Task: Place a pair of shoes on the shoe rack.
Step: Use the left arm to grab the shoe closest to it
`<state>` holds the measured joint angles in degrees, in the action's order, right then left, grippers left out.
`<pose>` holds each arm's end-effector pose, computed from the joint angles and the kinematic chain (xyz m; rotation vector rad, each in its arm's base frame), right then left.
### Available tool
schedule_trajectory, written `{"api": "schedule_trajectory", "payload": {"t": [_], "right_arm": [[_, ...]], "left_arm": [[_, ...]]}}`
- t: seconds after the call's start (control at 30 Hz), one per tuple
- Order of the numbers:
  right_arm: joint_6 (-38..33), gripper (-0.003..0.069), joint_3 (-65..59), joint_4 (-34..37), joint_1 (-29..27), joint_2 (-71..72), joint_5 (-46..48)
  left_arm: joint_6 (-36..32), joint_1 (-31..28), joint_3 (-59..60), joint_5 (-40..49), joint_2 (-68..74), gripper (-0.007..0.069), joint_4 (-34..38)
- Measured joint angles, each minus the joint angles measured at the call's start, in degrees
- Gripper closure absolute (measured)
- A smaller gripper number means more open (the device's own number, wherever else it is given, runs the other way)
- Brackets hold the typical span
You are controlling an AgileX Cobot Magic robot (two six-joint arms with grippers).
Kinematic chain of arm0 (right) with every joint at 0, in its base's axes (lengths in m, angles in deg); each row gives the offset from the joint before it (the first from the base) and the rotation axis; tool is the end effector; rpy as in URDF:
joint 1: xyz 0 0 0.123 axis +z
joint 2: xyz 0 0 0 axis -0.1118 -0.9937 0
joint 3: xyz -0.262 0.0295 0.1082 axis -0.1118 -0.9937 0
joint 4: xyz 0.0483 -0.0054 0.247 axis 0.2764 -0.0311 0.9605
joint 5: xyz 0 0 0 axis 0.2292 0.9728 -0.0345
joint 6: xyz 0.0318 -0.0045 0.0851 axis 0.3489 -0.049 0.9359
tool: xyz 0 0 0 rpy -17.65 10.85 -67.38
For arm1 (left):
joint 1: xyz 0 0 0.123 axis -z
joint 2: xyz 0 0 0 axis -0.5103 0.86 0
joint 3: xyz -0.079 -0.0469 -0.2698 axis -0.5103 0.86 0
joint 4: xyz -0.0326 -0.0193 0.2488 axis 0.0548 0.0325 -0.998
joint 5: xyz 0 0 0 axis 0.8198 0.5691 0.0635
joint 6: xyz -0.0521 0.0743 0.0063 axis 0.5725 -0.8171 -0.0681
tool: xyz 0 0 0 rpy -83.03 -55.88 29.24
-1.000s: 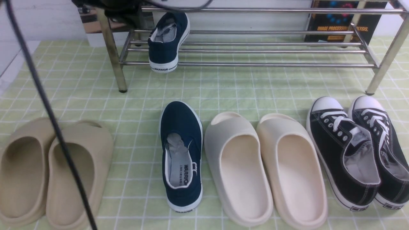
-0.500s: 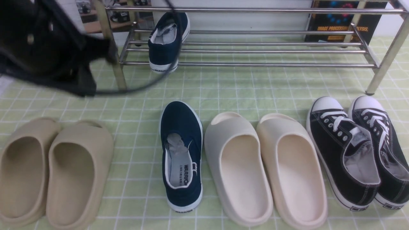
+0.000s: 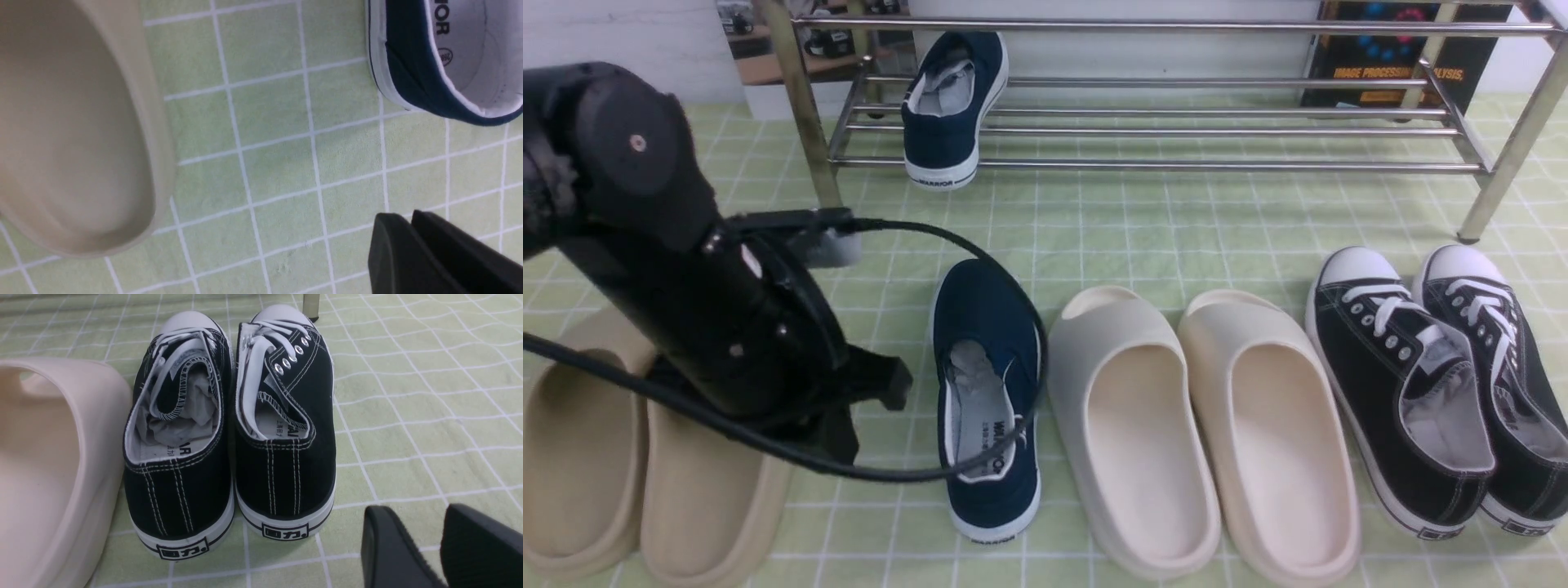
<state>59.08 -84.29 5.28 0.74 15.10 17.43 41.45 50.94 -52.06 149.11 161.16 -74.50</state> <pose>0.0519 -0.0062 0.1740 0.1873 1.8627 -0.0157 0.2434 -0.1070 0.2747 0.3165 2.9536 -0.3335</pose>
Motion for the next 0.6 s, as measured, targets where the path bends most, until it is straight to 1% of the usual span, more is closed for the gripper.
{"api": "schedule_trajectory", "payload": {"t": [0.07, 0.13, 0.17, 0.2, 0.23, 0.3, 0.33, 0.37, 0.4, 0.5, 0.53, 0.57, 0.6], "right_arm": [[0.00, 0.0420, 0.00, 0.00, 0.00, 0.00, 0.00], [0.00, 0.0420, 0.00, 0.00, 0.00, 0.00, 0.00], [0.00, 0.0420, 0.00, 0.00, 0.00, 0.00, 0.00], [0.00, 0.0420, 0.00, 0.00, 0.00, 0.00, 0.00], [0.00, 0.0420, 0.00, 0.00, 0.00, 0.00, 0.00], [0.00, 0.0420, 0.00, 0.00, 0.00, 0.00, 0.00], [0.00, 0.0420, 0.00, 0.00, 0.00, 0.00, 0.00], [0.00, 0.0420, 0.00, 0.00, 0.00, 0.00, 0.00], [0.00, 0.0420, 0.00, 0.00, 0.00, 0.00, 0.00], [0.00, 0.0420, 0.00, 0.00, 0.00, 0.00, 0.00], [0.00, 0.0420, 0.00, 0.00, 0.00, 0.00, 0.00], [0.00, 0.0420, 0.00, 0.00, 0.00, 0.00, 0.00], [0.00, 0.0420, 0.00, 0.00, 0.00, 0.00, 0.00]], "left_arm": [[0.95, 3.62, 0.00, -2.13, 1.01, 0.0563, -3.78], [2.80, 5.78, -0.31, -3.63, 2.17, 0.0560, -6.24], [4.53, 6.14, -0.57, -4.32, 2.72, 0.0558, -7.13], [4.53, 6.21, -0.64, -4.50, 2.87, 0.0557, -7.13], [7.69, 6.34, -1.28, -5.62, 3.92, 0.0547, -8.09], [11.74, 6.34, -2.21, -7.16, 5.46, 0.0519, -8.80], [13.34, 6.34, -2.54, -8.15, 6.17, 0.0491, -9.01], [13.77, 6.28, -2.54, -8.33, 6.48, 0.0485, -9.01], [14.64, 6.28, -2.72, -9.52, 7.44, 0.0432, -8.74], [15.44, 6.28, -2.79, -12.33, 9.81, 0.0304, -6.86], [15.51, 6.28, -2.79, -12.70, 10.16, 0.0295, -6.71], [15.58, 6.28, -2.79, -14.29, 11.71, 0.0228, -5.54], [15.58, 6.28, -2.84, -14.49, 11.92, 0.0228, -5.41]]}}
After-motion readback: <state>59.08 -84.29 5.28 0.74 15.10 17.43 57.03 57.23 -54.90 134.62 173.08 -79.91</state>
